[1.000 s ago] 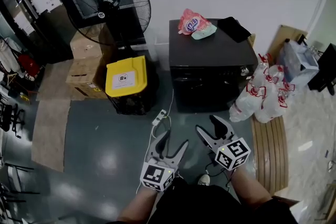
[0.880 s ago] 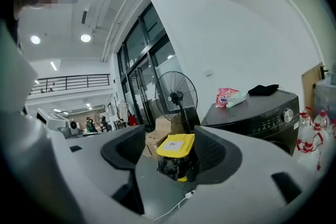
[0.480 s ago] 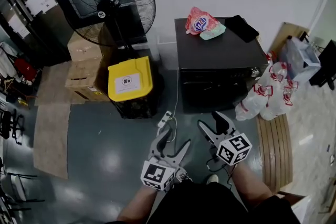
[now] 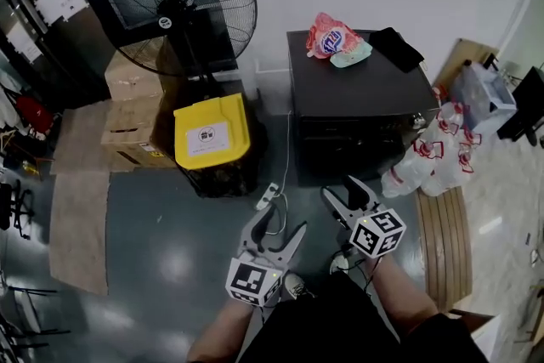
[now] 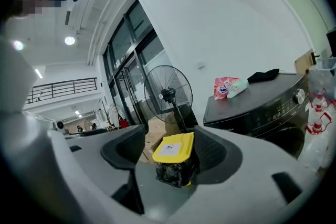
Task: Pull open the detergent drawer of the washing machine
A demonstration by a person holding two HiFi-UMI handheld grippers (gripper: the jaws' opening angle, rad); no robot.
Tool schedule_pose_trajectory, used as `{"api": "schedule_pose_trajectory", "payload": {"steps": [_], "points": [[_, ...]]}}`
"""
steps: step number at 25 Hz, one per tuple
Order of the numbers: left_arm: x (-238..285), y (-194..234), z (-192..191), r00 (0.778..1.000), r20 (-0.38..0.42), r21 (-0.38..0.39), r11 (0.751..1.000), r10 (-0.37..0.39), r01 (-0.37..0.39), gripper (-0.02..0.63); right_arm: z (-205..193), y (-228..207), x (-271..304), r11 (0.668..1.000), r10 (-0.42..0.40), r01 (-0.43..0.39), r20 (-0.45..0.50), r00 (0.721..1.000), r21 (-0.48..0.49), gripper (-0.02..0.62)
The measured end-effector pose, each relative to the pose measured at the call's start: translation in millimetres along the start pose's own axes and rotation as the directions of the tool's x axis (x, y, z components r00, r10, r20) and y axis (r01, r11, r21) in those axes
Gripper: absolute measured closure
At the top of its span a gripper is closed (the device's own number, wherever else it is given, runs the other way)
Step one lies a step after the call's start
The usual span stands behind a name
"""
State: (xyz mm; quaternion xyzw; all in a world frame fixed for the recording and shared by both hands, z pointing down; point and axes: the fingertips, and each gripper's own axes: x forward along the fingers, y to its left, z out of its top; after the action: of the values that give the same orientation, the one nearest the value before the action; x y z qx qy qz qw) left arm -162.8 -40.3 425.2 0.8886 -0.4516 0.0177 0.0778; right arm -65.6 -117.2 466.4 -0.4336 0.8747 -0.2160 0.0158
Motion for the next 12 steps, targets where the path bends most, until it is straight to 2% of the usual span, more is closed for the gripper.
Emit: {"api": "schedule_pose_trajectory", "payload": {"steps": [6,12], "points": [[10.1,12.6,-9.2,1.000,0.008,-0.010,1.000,0.005,-0.005,0.333,-3.9,-20.4,21.8,0.997,-0.012,0.013,-0.006,1.000,0.079,0.285],[27.1,24.4,-12.9,0.999,-0.021,-0.013,0.999,0.030,-0.030,0.333,-11.4,-49.4,48.9,0.987,-0.006,0.009,-0.019,1.000,0.163,0.270]]}}
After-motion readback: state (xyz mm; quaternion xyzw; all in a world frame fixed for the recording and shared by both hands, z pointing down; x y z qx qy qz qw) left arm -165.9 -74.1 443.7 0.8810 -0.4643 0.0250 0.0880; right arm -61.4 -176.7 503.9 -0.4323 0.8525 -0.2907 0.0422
